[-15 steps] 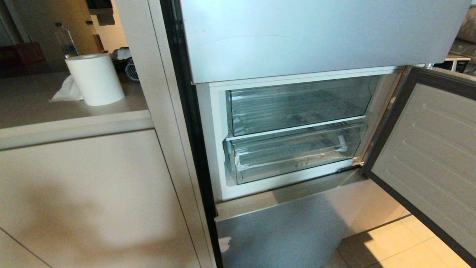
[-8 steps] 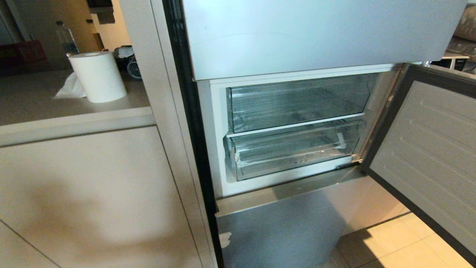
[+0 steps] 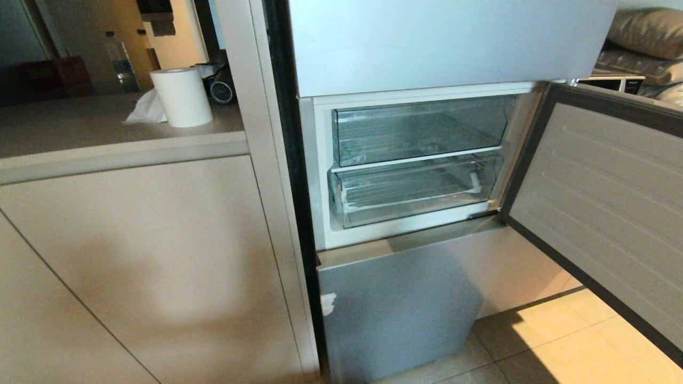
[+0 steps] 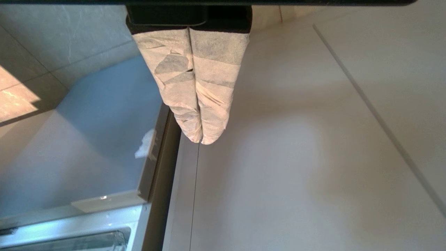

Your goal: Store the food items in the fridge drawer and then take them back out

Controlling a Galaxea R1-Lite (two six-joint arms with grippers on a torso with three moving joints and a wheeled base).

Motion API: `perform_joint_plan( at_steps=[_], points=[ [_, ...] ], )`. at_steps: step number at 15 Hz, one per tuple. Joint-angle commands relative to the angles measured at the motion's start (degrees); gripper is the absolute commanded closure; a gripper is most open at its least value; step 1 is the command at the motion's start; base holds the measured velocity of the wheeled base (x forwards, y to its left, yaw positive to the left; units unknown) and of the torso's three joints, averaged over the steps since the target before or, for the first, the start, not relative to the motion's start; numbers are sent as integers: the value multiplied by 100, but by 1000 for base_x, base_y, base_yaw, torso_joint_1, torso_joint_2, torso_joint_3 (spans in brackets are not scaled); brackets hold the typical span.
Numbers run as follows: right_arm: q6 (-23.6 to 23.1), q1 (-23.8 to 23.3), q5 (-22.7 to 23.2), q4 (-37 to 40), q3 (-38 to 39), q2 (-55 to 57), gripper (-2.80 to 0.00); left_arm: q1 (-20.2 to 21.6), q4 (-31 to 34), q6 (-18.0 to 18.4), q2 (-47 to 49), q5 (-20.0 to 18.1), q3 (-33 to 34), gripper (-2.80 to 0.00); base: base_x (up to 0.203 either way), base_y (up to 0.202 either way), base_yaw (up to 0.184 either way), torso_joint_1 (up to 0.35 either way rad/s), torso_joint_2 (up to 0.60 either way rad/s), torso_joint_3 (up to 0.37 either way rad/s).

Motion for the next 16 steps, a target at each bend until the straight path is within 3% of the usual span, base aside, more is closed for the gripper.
perform_joint_plan(
  at_steps=[1, 10, 16],
  points=[
    [3, 2, 2, 0, 0, 11, 0, 0, 0, -2, -6, 0, 0, 0, -193, 0, 2, 2, 5, 2],
    [91, 2, -6, 0, -2, 11, 0, 0, 0, -2, -6, 0, 0, 0, -192, 0, 2, 2, 1, 3],
    [20, 2, -6, 17, -11, 11, 0, 0, 0, -2, -6, 0, 0, 0, -15, 0, 0, -1, 1, 2]
  ],
)
